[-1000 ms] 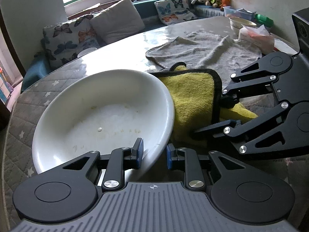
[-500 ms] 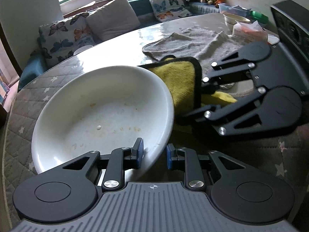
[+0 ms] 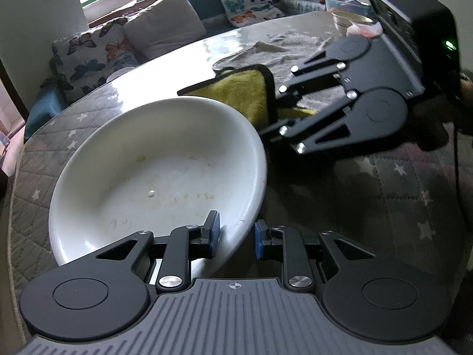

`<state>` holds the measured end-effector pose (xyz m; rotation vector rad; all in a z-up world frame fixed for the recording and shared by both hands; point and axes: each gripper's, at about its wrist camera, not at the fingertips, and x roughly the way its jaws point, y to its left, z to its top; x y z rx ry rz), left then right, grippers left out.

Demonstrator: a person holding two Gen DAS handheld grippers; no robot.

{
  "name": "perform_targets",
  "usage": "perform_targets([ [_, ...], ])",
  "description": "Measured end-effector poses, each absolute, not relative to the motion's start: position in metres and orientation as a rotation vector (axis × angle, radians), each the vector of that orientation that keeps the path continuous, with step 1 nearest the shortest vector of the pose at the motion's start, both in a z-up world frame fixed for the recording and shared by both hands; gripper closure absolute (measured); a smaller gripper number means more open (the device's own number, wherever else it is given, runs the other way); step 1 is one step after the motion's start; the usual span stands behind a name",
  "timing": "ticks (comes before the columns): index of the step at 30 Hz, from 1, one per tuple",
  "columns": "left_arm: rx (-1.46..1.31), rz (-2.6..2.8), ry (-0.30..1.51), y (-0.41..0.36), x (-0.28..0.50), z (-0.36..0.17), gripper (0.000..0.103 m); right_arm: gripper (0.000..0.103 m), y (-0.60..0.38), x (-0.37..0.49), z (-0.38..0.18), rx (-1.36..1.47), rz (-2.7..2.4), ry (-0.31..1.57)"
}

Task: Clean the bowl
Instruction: 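Rub the yellow cloth along the bowl rim with the right tool while the left tool holds the bowl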

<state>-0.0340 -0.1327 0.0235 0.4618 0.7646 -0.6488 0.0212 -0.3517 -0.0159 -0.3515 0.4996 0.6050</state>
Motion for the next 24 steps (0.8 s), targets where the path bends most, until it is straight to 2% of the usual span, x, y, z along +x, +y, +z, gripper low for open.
perform_targets([
  [24, 0.534, -0.684, 0.722, -0.163, -0.026, 0.026, 0.079, 0.073, -0.353, -0.004, -0.017, -0.382, 0.644, 0.492],
])
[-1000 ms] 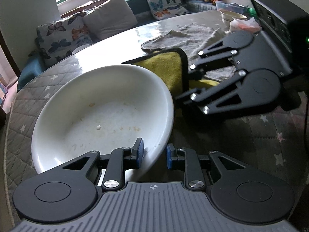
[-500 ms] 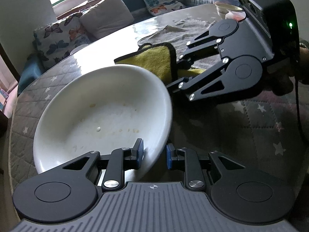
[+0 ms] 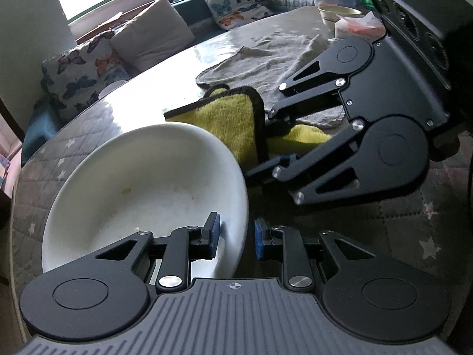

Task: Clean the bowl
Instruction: 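Rub the yellow cloth along the bowl rim with the right tool while the left tool holds the bowl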

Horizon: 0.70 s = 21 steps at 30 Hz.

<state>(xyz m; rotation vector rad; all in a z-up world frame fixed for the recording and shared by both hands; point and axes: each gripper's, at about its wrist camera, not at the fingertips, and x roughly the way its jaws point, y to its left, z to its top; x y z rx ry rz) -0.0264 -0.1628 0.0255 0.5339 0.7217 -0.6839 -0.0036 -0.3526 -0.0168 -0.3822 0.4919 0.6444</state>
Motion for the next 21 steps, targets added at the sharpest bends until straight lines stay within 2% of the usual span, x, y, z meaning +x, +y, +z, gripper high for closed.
perform_targets([
  [5, 0.536, -0.686, 0.715, -0.162, -0.027, 0.025, 0.079, 0.073, -0.354, -0.013, -0.017, -0.387, 0.66, 0.492],
  [7, 0.542, -0.684, 0.713, -0.162, -0.028, 0.025, 0.083, 0.073, -0.355, -0.016, -0.017, -0.389, 0.666, 0.492],
  [21, 0.544, -0.725, 0.72, -0.146, -0.042, 0.027, 0.083, 0.073, -0.348, -0.028, -0.013, -0.403, 0.694, 0.489],
])
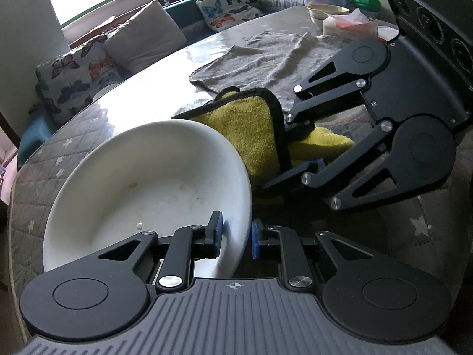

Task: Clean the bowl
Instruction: 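Rub the yellow cloth along the bowl rim with the right tool while the left tool holds the bowl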

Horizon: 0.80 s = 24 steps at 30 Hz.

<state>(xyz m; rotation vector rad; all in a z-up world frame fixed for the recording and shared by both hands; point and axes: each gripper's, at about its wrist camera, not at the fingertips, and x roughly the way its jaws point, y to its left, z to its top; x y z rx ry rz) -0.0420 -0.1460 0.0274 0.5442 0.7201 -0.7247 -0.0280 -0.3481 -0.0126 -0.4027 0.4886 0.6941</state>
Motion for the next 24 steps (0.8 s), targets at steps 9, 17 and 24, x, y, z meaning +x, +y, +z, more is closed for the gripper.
perform_targets([
  [9, 0.551, -0.741, 0.72, -0.141, -0.048, 0.027, 0.083, 0.073, -0.349, -0.011, -0.013, -0.42, 0.682, 0.478],
  [17, 0.558, -0.75, 0.722, -0.137, -0.051, 0.027, 0.083, 0.073, -0.351, 0.007, -0.013, -0.439, 0.67, 0.467],
  [24, 0.557, -0.748, 0.73, -0.137, -0.052, 0.028, 0.083, 0.073, -0.353, 0.019, -0.014, -0.449, 0.669, 0.461],
])
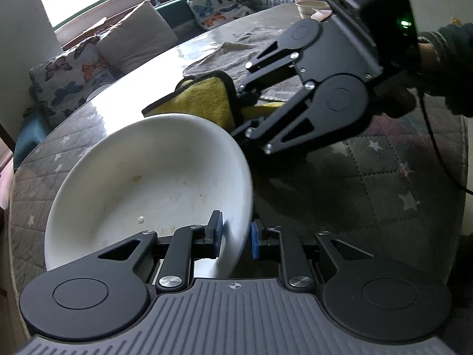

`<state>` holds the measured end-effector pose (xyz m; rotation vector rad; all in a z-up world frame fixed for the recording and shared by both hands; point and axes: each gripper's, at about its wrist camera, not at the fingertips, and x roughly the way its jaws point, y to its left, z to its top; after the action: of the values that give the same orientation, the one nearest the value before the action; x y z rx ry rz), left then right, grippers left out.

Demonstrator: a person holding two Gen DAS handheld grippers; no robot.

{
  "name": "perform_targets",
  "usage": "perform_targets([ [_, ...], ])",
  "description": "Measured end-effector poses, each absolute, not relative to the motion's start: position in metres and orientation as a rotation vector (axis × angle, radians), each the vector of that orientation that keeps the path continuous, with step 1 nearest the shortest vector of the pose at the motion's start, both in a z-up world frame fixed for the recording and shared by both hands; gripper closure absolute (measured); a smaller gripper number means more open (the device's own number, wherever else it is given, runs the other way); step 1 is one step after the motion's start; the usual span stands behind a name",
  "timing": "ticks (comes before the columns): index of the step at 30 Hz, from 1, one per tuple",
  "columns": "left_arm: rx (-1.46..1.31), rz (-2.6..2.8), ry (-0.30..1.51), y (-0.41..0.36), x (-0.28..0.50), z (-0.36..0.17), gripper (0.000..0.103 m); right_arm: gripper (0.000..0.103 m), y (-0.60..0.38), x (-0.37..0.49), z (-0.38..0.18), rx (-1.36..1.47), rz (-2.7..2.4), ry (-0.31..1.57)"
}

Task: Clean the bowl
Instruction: 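Rub the yellow cloth along the bowl rim with the right tool while the left tool holds the bowl, then wipe the bowl rim again with the cloth in the right tool while the left tool holds the bowl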

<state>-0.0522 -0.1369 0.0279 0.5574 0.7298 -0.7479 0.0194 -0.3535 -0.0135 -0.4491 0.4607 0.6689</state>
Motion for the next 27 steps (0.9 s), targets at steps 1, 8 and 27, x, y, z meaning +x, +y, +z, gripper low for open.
perform_targets([
  [1, 0.557, -0.746, 0.732, -0.137, -0.052, 0.028, 0.083, 0.073, -0.354, 0.021, -0.014, -0.45, 0.67, 0.46],
  [8, 0.551, -0.735, 0.744, -0.141, -0.052, 0.03, 0.082, 0.073, -0.355, 0.023, -0.016, -0.455, 0.681, 0.456],
  [27, 0.543, -0.751, 0.743, -0.159, -0.031, 0.032, 0.081, 0.073, -0.348, -0.019, -0.016, -0.484, 0.719, 0.45],
])
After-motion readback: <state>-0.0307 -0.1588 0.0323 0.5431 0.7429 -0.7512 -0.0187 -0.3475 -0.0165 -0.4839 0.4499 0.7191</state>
